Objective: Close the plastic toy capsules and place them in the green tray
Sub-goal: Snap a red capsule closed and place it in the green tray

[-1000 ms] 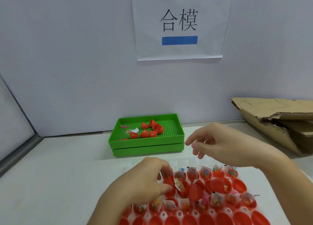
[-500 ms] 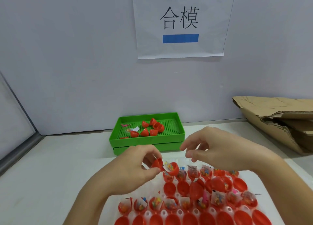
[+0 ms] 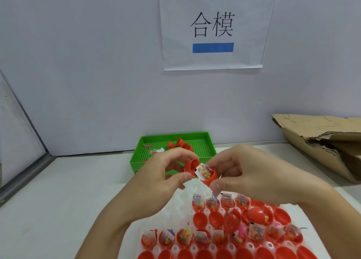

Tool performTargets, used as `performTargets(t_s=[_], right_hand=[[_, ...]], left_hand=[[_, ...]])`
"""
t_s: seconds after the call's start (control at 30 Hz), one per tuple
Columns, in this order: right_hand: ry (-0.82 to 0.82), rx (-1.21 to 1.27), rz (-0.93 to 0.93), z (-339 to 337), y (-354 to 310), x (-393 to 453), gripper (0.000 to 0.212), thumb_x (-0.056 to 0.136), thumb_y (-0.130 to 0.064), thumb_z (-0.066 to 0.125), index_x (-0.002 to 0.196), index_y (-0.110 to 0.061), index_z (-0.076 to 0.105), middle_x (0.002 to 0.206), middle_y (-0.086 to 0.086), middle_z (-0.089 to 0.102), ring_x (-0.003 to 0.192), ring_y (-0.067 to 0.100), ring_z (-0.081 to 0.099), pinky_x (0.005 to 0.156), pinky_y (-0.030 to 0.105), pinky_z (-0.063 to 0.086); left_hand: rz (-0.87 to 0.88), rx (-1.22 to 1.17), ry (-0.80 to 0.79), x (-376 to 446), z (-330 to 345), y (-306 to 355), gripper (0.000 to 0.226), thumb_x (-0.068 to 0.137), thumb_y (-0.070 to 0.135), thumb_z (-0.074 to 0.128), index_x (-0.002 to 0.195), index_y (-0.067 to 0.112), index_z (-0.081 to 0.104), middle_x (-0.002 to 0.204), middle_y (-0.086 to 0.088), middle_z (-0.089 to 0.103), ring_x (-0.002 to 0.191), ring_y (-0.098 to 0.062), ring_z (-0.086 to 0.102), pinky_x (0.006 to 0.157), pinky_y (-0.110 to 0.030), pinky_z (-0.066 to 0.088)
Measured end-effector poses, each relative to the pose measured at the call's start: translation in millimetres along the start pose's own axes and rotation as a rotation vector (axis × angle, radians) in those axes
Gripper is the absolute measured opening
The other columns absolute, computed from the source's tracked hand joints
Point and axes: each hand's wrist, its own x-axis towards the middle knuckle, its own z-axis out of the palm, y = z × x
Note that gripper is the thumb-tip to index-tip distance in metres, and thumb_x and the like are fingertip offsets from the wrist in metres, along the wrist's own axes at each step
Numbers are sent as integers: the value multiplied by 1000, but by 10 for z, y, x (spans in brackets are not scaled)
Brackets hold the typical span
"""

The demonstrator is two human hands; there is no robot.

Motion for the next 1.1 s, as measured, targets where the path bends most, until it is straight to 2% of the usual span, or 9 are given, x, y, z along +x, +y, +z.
performTargets(t_s=[0.2,0.33,0.47,0.63,0.7,0.8,0.9,1.0,1.1], right_hand=[[167,150,-37,-2,-22,24,15,83,-22,79,98,-26,75,82,-8,78,82,6,74,81,24,56],[292,213,1,18,-49,51,21,79,-15,82,94,-26,73,81,-10,78,78,6,74,77,23,59],[317,203,16,44,-86,60,23,78,-16,83,97,-24,72,81,-11,77,77,5,74,75,19,59],[362,184,31,85,-110,66,21,76,-21,85,91,-24,71,75,-11,76,70,4,74,65,14,56],[413,150,34,113,-118,75,22,73,-26,87,88,-25,71,72,-12,76,67,2,72,61,13,54],[503,116,1,165,-144,87,21,69,-31,88,79,-27,70,66,-15,73,60,-1,70,57,13,53],[567,100,-43,207,-153,99,21,68,-23,89,78,-24,70,64,-14,73,56,0,69,54,13,53],[548,101,-65,217,-171,90,24,67,-12,87,78,-23,69,66,-14,73,56,1,69,53,11,51],[470,118,-52,163,-195,63,23,71,-17,88,83,-26,70,72,-15,75,65,1,71,63,15,56]], left_hand=[[-28,-164,188,29,38,64,34,90,10,68,119,26,61,106,4,70,92,-13,72,73,-30,61],[-86,-230,313,36,86,113,15,87,12,72,99,15,65,86,-1,75,74,-15,74,63,-26,60],[-49,-253,287,20,121,174,9,85,14,74,91,16,68,80,-1,75,72,-17,74,63,-28,61],[33,-150,353,25,157,255,10,82,18,77,84,23,67,76,0,74,73,-16,72,67,-37,62],[33,-135,375,22,183,278,12,81,22,78,85,23,66,77,3,74,72,-13,73,68,-33,61],[26,-131,421,29,238,311,19,76,26,81,86,22,66,78,6,74,71,-6,72,62,-17,56],[24,-143,453,44,295,324,22,73,22,84,86,22,66,81,9,73,71,-4,71,60,-13,53],[41,-155,453,41,304,315,26,75,12,83,88,23,64,81,9,73,72,-4,71,60,-14,54],[67,-152,404,20,240,312,30,80,8,78,92,30,62,83,7,72,78,-4,71,63,-12,54]])
